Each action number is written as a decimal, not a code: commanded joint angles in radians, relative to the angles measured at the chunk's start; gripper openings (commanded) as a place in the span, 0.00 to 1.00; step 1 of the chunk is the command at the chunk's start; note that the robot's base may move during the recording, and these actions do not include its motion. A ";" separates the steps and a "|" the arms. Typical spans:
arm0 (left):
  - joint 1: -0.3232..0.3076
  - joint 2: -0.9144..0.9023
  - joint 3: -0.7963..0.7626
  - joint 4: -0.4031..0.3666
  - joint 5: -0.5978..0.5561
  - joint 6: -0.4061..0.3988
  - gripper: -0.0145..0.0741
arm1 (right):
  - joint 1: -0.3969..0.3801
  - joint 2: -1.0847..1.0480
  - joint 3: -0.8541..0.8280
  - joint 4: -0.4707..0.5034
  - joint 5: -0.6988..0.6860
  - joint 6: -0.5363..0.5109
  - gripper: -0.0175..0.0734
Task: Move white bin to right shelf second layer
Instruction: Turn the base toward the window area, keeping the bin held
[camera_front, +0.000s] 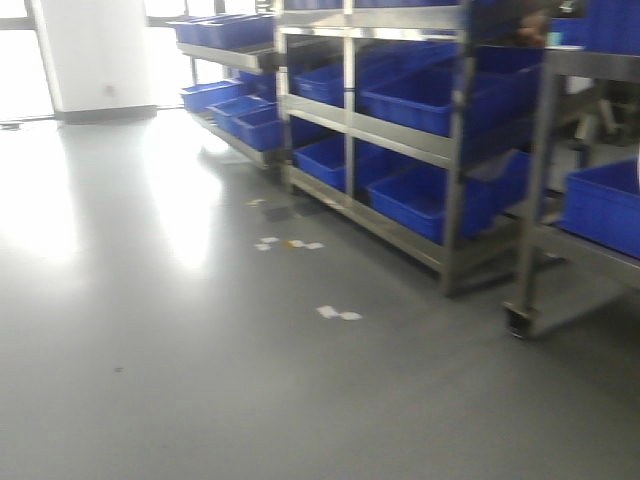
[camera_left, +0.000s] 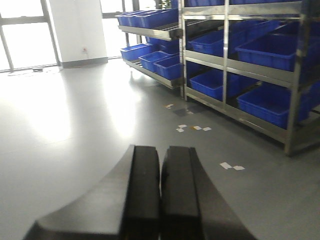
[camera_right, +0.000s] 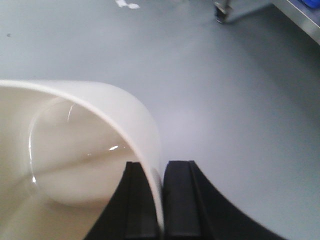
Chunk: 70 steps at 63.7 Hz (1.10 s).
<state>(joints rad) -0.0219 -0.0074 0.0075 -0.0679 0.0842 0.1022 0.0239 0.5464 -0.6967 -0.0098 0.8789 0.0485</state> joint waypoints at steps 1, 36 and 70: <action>0.000 -0.016 0.037 -0.006 -0.084 -0.003 0.26 | -0.005 0.001 -0.028 0.001 -0.086 -0.003 0.25; 0.000 -0.016 0.037 -0.006 -0.084 -0.003 0.26 | -0.005 0.001 -0.028 0.001 -0.086 -0.003 0.25; 0.000 -0.016 0.037 -0.006 -0.084 -0.003 0.26 | -0.005 0.001 -0.028 0.001 -0.086 -0.003 0.25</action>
<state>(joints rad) -0.0219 -0.0074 0.0075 -0.0679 0.0842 0.1022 0.0239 0.5464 -0.6967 -0.0098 0.8789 0.0485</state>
